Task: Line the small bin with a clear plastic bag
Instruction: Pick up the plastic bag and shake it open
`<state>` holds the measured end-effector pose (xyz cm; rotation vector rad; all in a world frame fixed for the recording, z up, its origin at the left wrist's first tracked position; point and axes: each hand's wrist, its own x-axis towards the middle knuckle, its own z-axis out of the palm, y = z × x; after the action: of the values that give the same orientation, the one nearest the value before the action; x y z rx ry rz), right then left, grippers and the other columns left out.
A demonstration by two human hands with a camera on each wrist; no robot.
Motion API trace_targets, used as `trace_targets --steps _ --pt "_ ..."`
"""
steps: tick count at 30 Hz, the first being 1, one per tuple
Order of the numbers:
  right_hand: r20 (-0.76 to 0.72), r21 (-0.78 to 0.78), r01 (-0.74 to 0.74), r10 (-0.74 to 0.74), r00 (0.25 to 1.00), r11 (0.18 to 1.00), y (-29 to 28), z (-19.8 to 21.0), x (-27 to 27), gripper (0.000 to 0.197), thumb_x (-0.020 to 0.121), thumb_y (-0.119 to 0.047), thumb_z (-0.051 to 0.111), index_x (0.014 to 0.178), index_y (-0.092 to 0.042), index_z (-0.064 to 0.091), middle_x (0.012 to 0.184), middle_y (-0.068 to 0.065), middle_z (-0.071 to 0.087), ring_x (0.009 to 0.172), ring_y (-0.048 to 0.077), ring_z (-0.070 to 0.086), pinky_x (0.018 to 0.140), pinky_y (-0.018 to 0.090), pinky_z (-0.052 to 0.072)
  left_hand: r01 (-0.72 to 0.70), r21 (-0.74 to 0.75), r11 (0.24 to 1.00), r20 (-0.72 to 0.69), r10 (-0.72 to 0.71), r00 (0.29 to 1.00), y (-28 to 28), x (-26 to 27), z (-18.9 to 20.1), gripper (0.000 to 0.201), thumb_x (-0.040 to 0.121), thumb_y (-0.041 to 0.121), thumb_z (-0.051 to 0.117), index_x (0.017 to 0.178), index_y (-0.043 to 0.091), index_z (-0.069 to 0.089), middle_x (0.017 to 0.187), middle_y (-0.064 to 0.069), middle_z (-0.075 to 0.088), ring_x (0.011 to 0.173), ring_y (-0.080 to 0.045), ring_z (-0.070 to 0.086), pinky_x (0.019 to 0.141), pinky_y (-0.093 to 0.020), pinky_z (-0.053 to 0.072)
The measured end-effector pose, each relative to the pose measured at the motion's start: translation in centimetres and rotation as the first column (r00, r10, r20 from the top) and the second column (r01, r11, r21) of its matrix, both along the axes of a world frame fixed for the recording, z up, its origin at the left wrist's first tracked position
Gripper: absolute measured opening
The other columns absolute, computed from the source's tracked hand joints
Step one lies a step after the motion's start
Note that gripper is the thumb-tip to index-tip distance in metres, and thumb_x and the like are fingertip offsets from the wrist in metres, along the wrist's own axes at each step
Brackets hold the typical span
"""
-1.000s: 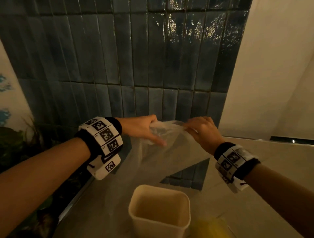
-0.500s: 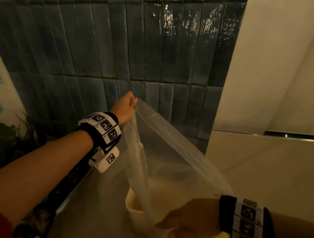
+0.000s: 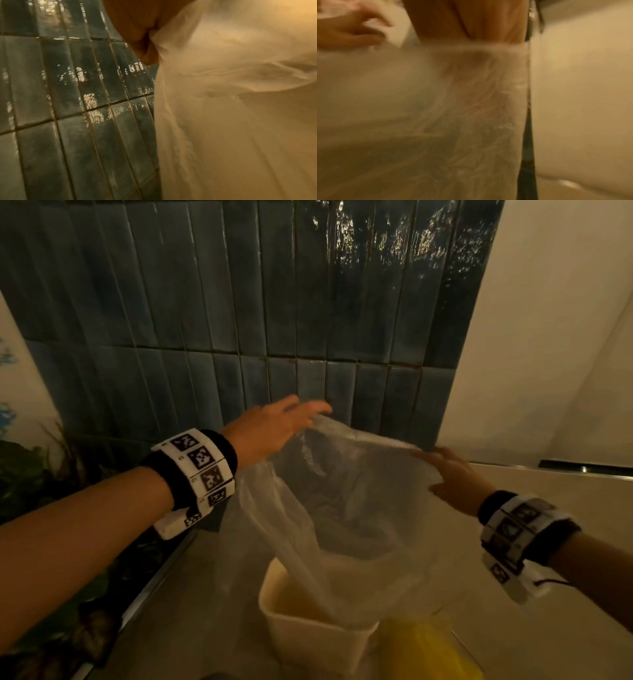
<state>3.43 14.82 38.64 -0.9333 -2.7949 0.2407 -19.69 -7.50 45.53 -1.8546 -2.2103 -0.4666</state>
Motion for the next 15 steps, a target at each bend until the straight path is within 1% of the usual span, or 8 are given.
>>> trace_targets --steps 1,3,5,7,9,11,12,15 --pt "-0.032 -0.06 0.001 -0.003 0.999 0.998 0.4 -0.1 0.3 0.079 0.086 -0.002 0.057 0.147 -0.031 0.014 0.151 0.016 0.031 0.132 0.033 0.039 0.108 0.039 0.033 -0.001 -0.106 0.994 -0.152 -0.016 0.988 -0.2 0.2 -0.4 0.046 0.098 0.022 0.039 0.137 0.045 0.03 0.118 0.004 0.043 0.079 -0.017 0.056 0.071 -0.03 0.052" --pt "-0.099 -0.073 0.0 -0.007 0.995 0.997 0.7 -0.1 0.7 0.075 0.087 0.005 0.05 0.149 -0.02 0.014 0.146 0.016 0.039 0.13 0.032 0.042 0.106 0.037 0.035 -0.021 -0.287 0.958 -0.321 -0.076 0.944 -0.3 0.4 -1.3 0.04 0.097 0.025 0.038 0.133 0.042 0.036 0.127 0.003 0.04 0.076 -0.019 0.056 0.068 -0.03 0.051" --pt "-0.151 -0.087 -0.004 -0.009 0.989 0.996 1.0 0.0 0.6 0.083 0.084 0.012 0.049 0.15 -0.019 0.007 0.148 0.016 0.033 0.124 0.035 0.046 0.1 0.038 0.041 -0.043 -0.413 0.91 -0.357 -0.119 0.926 -0.2 0.8 -2.2 0.039 0.096 0.037 0.037 0.135 0.038 0.037 0.135 -0.003 0.038 0.087 -0.023 0.06 0.076 -0.033 0.051" --pt "-0.22 -0.16 -0.005 -0.031 0.975 0.987 1.4 0.3 0.4 0.094 0.081 0.016 0.051 0.15 -0.022 0.001 0.15 0.015 0.026 0.111 0.037 0.05 0.085 0.04 0.051 -0.122 -0.51 0.851 -0.379 -0.095 0.92 0.1 0.7 -3.5 0.065 0.09 0.052 0.045 0.146 0.036 0.017 0.144 -0.007 0.03 0.105 -0.027 0.059 0.09 -0.038 0.049" --pt "-0.292 -0.2 0.047 -0.105 0.951 0.979 2.1 0.9 0.4 0.094 0.081 0.016 0.049 0.15 -0.019 -0.004 0.152 0.014 0.02 0.121 0.037 0.045 0.091 0.038 0.046 -0.206 -0.514 0.833 -0.377 -0.003 0.926 0.3 0.5 -4.7 0.089 0.083 0.057 0.053 0.149 0.034 -0.002 0.146 -0.009 0.03 0.11 -0.033 0.058 0.095 -0.043 0.047" --pt "-0.36 -0.176 0.118 -0.176 0.916 0.977 2.6 1.3 0.4 0.085 0.085 0.011 0.044 0.149 -0.015 -0.006 0.151 0.016 0.021 0.13 0.037 0.036 0.105 0.037 0.034 -0.273 -0.443 0.854 -0.38 0.097 0.92 0.3 -0.1 -5.8 0.089 0.087 0.046 0.053 0.148 0.033 -0.011 0.141 -0.01 0.036 0.105 -0.034 0.061 0.089 -0.043 0.049" --pt "-0.387 -0.133 0.135 -0.177 0.905 0.982 2.6 1.5 0.5 0.083 0.087 0.006 0.046 0.149 -0.014 -0.006 0.148 0.018 0.023 0.126 0.039 0.039 0.105 0.039 0.035 -0.31 -0.411 0.857 -0.374 0.152 0.915 0.2 -0.6 -6.3 0.087 0.09 0.036 0.051 0.147 0.031 -0.015 0.141 -0.011 0.036 0.104 -0.034 0.061 0.086 -0.043 0.048" --pt "-0.25 0.097 0.149 -0.121 0.961 0.984 2.1 1.7 1.1 0.112 0.077 -0.028 0.072 0.147 -0.018 -0.015 0.139 0.018 0.026 0.104 0.039 0.053 0.086 0.046 0.049 -0.416 -0.324 0.85 -0.282 0.333 0.9 -0.3 -2.4 -7.7 0.099 0.089 0.02 0.054 0.143 0.031 -0.028 0.142 -0.013 0.036 0.105 -0.035 0.061 0.086 -0.044 0.05"
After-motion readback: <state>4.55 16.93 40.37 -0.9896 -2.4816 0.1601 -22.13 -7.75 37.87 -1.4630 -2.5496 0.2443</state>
